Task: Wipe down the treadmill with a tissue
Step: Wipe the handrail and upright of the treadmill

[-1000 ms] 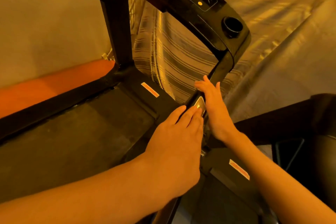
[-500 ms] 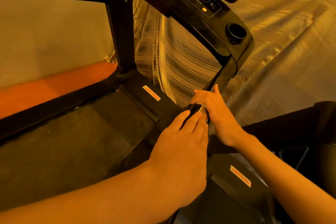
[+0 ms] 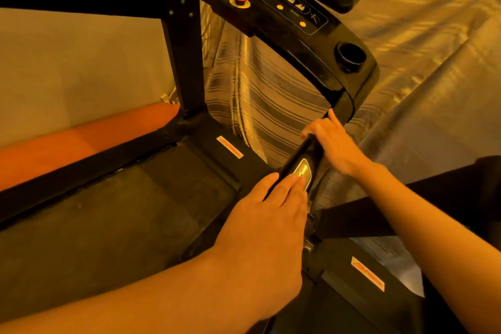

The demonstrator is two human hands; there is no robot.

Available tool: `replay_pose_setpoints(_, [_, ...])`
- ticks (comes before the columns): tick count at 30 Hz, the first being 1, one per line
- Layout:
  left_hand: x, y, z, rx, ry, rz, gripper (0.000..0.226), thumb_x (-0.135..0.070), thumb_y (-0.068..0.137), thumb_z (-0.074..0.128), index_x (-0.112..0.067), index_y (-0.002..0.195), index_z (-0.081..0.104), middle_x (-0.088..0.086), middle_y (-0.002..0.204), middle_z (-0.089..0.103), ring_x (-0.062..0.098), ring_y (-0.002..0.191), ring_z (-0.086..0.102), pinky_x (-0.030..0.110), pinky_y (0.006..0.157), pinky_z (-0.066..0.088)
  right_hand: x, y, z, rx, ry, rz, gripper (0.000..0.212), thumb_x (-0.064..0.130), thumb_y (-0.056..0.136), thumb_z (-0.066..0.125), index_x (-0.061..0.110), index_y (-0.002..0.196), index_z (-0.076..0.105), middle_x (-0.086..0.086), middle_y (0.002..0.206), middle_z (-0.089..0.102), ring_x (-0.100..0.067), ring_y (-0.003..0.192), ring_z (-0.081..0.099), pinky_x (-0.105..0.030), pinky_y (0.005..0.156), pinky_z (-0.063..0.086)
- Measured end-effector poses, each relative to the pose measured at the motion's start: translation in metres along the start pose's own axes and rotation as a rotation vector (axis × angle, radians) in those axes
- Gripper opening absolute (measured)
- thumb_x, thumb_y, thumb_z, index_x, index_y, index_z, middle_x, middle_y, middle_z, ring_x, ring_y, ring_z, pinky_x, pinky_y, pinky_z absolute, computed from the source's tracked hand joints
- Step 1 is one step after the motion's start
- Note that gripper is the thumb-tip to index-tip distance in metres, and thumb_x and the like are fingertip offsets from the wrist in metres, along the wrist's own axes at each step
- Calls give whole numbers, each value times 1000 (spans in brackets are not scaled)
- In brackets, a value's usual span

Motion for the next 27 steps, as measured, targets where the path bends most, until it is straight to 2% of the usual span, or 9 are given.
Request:
replay_pose_setpoints(2, [0, 0, 0, 7, 1, -3, 76, -46, 111, 24, -6, 160, -19, 15, 168, -25, 29, 154, -29, 46, 119, -25, 11, 2, -4, -82, -3, 72, 39, 17, 97, 32, 1, 99, 68, -18, 95, 67, -39, 98, 64, -78, 113, 22])
replay_pose_setpoints(4, [0, 1, 0, 4, -12, -10, 77, -46, 110, 26, -6, 160, -18, 15, 169, -26, 28, 154, -29, 46, 119, -25, 54, -15, -5, -187, 74, 59, 35, 17, 96, 38, 5, 94, 71, -12, 94, 69, -26, 97, 63, -72, 116, 20])
replay_pose_setpoints(8, [1, 4, 2, 3, -35, -6, 79, -42, 107, 33, -7, 162, -13, 14, 170, -23, 28, 155, -27, 45, 121, -23, 99, -53, 9, -176, 281, -78, 30, 10, 106, 42, 17, 125, 64, 6, 130, 61, -11, 133, 52, -46, 129, 6])
replay_pose_setpoints(13, [0, -1, -1, 6, -24, -13, 81, -42, 108, 34, -8, 161, -17, 12, 170, -23, 26, 155, -28, 44, 121, -24, 11, -22, 18, -238, 280, 187, 39, 26, 109, 26, 25, 135, 54, -7, 150, 54, -32, 153, 33, -59, 127, -5])
replay_pose_setpoints(15, [-1, 0, -3, 4, -16, -30, 80, -41, 108, 33, -9, 161, -17, 11, 170, -24, 25, 155, -29, 43, 118, -27, 28, -30, 23, -340, 333, 242, 36, 17, 111, 32, 26, 141, 49, -7, 155, 48, -29, 157, 25, -63, 126, -4])
replay_pose_setpoints(18, [-2, 4, -5, 32, 19, -36, 82, -45, 107, 33, -10, 159, -20, 10, 168, -29, 24, 153, -33, 42, 113, -30, 92, -65, 32, -439, 446, 221, 45, 19, 110, 37, 16, 155, 40, -7, 166, 34, -26, 160, 16, -52, 129, -5])
replay_pose_setpoints(21, [-1, 7, -3, 25, 48, -42, 79, -45, 97, 13, -10, 158, -22, 11, 167, -31, 25, 152, -34, 38, 103, -37, 95, -71, 40, -441, 486, 183, 53, 9, 107, 38, 4, 159, 31, -9, 171, 23, -26, 161, 8, -49, 129, -9])
replay_pose_setpoints(24, [-3, 4, -2, 38, 68, -51, 75, -44, 104, 14, -9, 157, -25, 12, 166, -32, 25, 152, -35, 39, 111, -33, 14, -30, 39, -381, 468, 328, 59, 27, 106, 24, 2, 158, 32, -19, 169, 21, -33, 159, 0, -62, 125, -9])
replay_pose_setpoints(27, [-4, 2, -3, 73, 75, -61, 81, -47, 107, 27, -11, 157, -26, 10, 165, -35, 24, 151, -37, 41, 118, -28, -11, -15, 43, -380, 460, 437, 56, 17, 103, 24, -1, 155, 33, -25, 167, 24, -40, 158, 2, -72, 121, -6])
Point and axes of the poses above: each hand's wrist, its own y-axis towards the middle knuckle, its own z-axis out of the palm, x = y × z, the point moved 4 cm from there along y, towards the middle knuckle
